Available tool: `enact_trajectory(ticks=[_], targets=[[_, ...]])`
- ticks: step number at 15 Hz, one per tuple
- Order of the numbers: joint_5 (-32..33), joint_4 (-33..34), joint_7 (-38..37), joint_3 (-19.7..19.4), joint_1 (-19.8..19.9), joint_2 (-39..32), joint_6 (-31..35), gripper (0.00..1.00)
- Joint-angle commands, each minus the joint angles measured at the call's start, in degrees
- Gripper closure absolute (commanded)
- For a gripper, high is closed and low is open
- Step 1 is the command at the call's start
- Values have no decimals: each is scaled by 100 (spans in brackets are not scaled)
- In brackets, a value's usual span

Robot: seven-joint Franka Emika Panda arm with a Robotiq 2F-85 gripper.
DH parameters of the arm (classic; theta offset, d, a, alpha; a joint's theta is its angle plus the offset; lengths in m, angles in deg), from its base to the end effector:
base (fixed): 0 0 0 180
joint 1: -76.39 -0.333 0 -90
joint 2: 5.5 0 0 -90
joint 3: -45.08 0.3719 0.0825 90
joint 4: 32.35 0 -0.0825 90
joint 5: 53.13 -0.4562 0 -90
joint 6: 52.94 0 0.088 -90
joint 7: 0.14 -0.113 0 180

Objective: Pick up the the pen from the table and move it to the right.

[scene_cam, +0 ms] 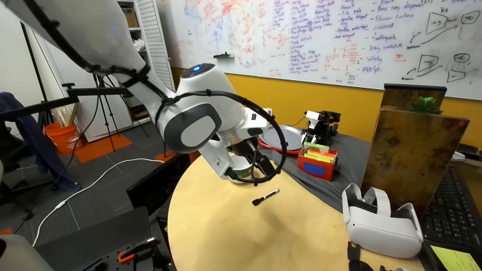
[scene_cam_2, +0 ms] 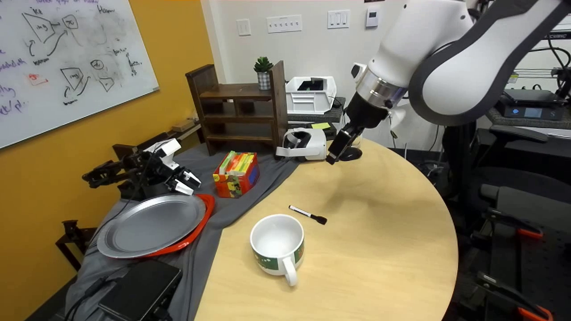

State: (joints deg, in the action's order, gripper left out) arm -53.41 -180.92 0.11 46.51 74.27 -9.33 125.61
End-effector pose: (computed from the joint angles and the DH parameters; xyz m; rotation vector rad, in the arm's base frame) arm 0.5194 0.0319 0.2699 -3.0434 -0.0929 -0.7067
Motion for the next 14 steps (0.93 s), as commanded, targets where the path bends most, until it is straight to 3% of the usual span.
enact_trajectory(ticks=[1,4,7,11,14], targets=[[-807,342,544,563,240,-570,269,0],[-1261,605,1016,1205,707,-929,227,0],[-1280,802,1387,1625,1167,-1216,190,0],[-1134,997,1788,1927,1637,-1578,145,0],[-1100,1090,1910,2023,1779,-1787,108,0]])
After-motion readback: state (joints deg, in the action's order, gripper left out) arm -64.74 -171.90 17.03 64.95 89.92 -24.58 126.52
